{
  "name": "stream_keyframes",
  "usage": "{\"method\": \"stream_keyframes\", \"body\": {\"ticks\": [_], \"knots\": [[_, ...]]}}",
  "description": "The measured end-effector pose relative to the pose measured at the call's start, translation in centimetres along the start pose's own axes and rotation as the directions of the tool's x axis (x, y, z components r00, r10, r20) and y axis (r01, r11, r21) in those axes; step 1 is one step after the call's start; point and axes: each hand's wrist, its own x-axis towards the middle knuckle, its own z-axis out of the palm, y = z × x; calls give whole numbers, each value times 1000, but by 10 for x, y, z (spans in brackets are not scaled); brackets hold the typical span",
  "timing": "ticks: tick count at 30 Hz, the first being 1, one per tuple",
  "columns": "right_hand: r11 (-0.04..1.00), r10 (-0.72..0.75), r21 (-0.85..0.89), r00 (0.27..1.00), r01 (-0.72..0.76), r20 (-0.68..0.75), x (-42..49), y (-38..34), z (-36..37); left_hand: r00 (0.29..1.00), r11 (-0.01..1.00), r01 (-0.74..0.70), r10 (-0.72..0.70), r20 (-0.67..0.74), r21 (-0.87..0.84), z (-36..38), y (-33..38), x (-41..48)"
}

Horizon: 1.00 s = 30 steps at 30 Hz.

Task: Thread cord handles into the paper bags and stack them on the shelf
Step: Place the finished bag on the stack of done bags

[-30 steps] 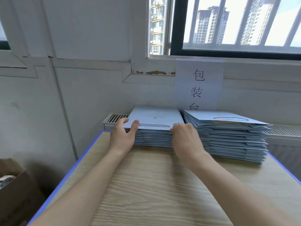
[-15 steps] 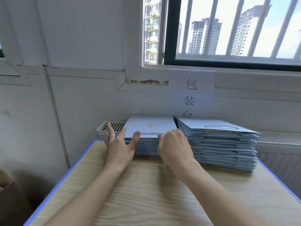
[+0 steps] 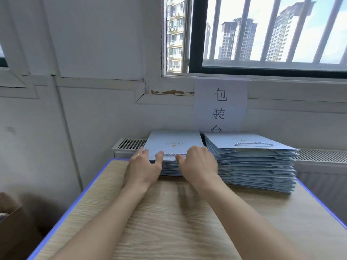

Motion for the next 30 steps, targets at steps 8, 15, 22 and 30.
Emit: {"method": "stream_keyframes", "body": {"ticks": [8, 15, 22, 30], "knots": [[998, -22, -62, 999, 24, 25, -9, 12, -3, 995, 993, 20, -32, 99, 116, -2, -8, 1], [988, -98, -117, 995, 98, 10, -4, 14, -5, 998, 998, 23, -19, 67, -57, -4, -15, 2], [982, -130, -142, 991, 124, -37, -7, 25, 13, 997, 997, 7, -12, 80, 71, -5, -17, 5], [972, -188, -150, 981, 179, -47, -7, 24, 10, 997, 994, 59, -55, 47, -95, -12, -22, 19]]}}
